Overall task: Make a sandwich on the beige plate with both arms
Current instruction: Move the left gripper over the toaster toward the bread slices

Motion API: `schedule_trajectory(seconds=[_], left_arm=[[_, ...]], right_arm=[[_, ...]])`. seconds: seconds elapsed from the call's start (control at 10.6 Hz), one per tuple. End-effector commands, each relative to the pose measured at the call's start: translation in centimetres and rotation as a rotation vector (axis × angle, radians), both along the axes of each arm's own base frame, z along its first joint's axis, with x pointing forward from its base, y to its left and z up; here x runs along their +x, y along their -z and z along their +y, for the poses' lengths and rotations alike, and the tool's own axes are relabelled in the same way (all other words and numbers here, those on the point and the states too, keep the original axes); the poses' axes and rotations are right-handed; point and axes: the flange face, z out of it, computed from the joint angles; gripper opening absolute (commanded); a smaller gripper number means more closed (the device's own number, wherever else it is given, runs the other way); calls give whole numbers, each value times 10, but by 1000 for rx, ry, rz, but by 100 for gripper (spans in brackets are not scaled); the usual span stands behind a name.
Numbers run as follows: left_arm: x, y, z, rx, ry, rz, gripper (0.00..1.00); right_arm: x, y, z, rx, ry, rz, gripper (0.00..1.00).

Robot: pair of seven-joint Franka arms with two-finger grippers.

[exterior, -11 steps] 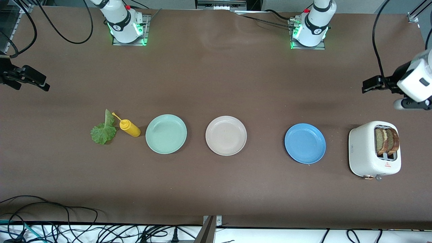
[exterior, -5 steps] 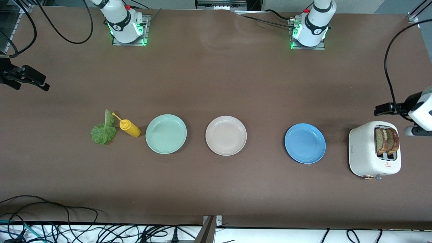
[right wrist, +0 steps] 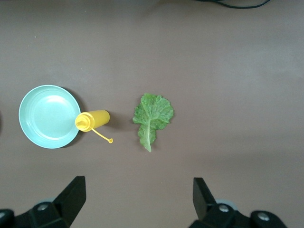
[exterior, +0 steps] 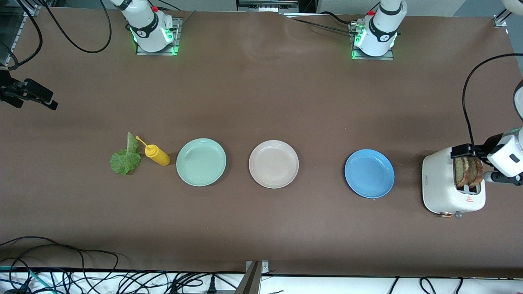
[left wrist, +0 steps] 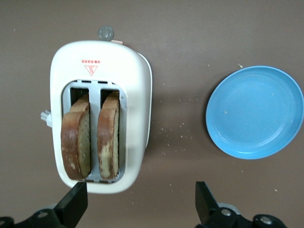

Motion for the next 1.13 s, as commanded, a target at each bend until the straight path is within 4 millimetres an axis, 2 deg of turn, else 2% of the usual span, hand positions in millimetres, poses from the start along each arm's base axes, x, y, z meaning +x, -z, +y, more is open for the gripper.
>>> schedule_trajectory(seconds=[0.0,0.19,0.28,0.57,1.04], left_arm=[[12,10,15,10,40,-12,100],[20,23,20,11,37,-10,100],[19,28,29,9,23,-6,100],[22,42,39,9,11,-17,100],[25,51,30,8,7,-7,98]], right_arm=[[-2,-4,-2,14,-2,9,100],[-2,-4,-2,16,-2,11,100],[-2,-4,-1,16,-2,12,100],[-2,-5,-1,16,0,9,100],[-2,-6,7,16,-14,6,100]])
